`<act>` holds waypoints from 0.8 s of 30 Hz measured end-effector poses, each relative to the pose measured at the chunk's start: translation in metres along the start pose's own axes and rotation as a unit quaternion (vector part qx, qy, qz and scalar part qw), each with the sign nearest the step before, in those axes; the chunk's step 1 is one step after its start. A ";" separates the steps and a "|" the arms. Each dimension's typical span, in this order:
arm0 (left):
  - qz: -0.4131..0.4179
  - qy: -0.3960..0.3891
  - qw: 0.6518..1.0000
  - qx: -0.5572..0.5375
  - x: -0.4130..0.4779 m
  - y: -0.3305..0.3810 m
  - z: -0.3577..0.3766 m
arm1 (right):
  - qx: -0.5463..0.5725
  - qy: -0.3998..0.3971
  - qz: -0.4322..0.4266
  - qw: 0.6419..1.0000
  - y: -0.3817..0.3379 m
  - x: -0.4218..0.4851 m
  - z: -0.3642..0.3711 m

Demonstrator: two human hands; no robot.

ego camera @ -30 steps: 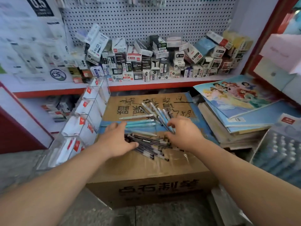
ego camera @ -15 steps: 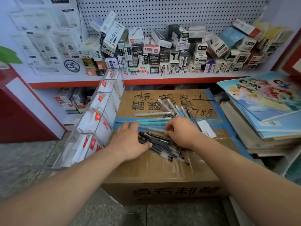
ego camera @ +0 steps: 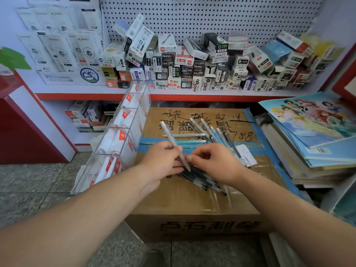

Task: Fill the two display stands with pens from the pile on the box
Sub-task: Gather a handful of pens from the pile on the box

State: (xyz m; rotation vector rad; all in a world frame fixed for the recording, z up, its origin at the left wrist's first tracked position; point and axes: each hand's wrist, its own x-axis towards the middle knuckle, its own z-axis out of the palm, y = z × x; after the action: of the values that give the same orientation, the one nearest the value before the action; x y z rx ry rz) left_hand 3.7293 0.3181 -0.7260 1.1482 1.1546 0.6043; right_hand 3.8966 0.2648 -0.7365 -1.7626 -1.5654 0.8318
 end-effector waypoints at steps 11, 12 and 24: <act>0.002 0.059 0.998 0.028 0.009 -0.006 -0.010 | -0.306 0.068 0.056 0.948 0.023 0.040 -0.003; 0.005 0.053 0.998 0.029 0.009 -0.006 -0.010 | -0.310 0.064 0.063 0.947 0.023 0.041 -0.004; 0.162 0.084 0.973 0.145 0.003 -0.001 -0.006 | 0.139 0.143 0.009 0.980 -0.007 0.018 -0.017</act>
State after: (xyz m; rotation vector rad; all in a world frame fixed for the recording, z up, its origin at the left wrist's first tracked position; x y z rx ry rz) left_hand 3.7251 0.3223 -0.7282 1.5783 1.2374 0.8135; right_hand 3.9073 0.2823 -0.7213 -1.6132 -1.1869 0.7287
